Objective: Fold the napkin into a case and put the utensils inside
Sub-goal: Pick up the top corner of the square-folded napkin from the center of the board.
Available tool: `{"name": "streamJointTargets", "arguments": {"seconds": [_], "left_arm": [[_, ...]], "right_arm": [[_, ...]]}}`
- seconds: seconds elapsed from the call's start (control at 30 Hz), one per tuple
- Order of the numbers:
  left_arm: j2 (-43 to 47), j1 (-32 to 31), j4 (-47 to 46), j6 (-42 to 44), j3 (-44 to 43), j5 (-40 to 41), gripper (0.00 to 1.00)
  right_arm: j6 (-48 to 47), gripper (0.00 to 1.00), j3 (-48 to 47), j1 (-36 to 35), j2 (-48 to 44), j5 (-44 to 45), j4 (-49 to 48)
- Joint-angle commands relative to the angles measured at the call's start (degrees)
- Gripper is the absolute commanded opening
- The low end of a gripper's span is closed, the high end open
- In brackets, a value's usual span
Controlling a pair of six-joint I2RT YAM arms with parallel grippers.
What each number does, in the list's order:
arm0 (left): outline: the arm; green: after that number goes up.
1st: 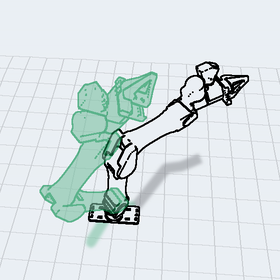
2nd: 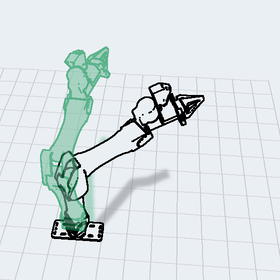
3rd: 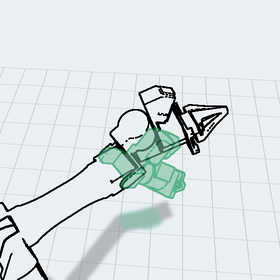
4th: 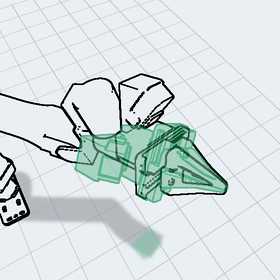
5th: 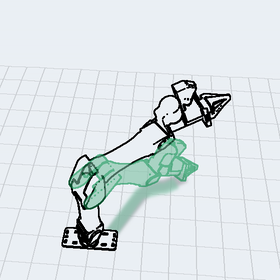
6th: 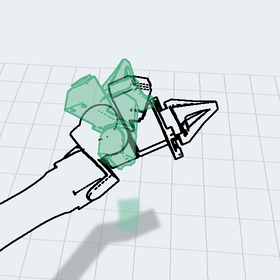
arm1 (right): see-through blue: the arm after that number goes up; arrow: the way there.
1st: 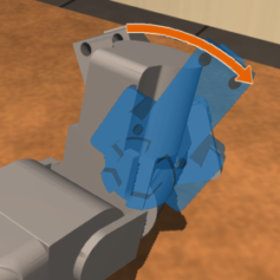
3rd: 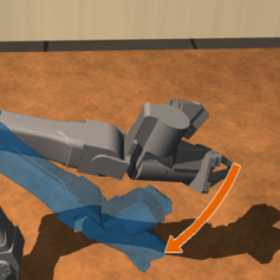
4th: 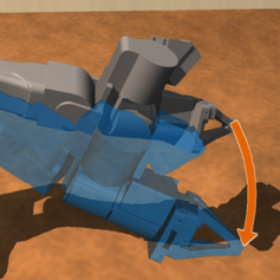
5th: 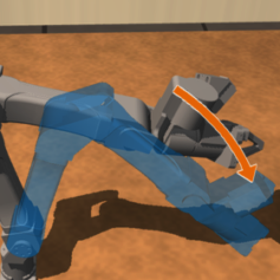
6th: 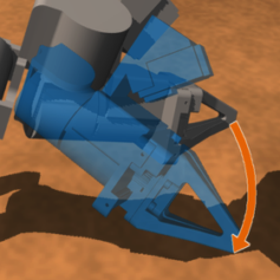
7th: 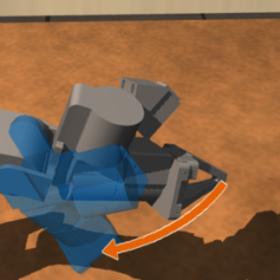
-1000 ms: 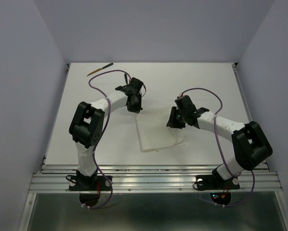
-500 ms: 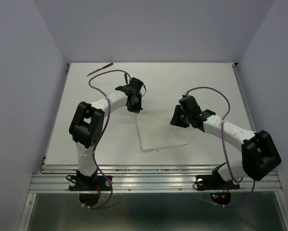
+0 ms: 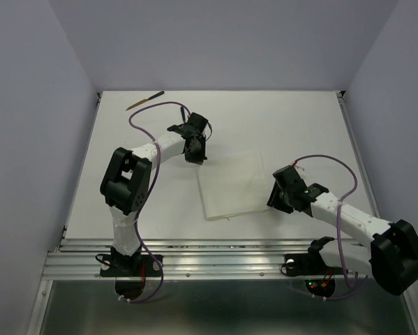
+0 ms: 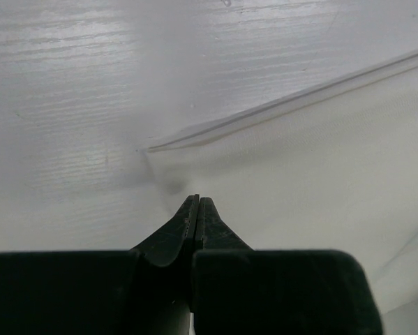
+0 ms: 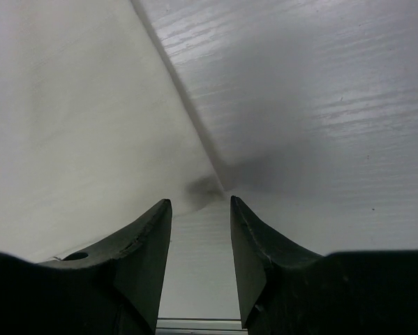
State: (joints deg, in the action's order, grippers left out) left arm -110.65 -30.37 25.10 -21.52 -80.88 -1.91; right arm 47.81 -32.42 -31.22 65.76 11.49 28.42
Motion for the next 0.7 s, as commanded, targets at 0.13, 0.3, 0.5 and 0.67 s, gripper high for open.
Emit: {"name": "streamJointTargets", "arguments": {"seconds": [0.13,0.3,0.5,0.67], "left_arm": [[5.4,-1.4,1.3,1.1,5.1,-2.9,0.0],[14.8,-5.0,2.0,1.0,15.8,-8.9,0.0],[19.8,-10.6,0.8,-1.6,23.4,-14.5,0.0],[20.1,-11.3,-2.9,-2.6,26.6,-20.5,0.0]], "right_arm": [[3.9,0.45,2.3,0.5,-3.2,-0.2,-2.1],[4.3,0.44,1.8,0.5,-4.3,1.0,-2.0],[4.2,0.44,1.5,0.5,-4.2,0.9,-2.1],[3.7,0.44,1.7,1.1,-3.6,0.6,-2.0]]}}
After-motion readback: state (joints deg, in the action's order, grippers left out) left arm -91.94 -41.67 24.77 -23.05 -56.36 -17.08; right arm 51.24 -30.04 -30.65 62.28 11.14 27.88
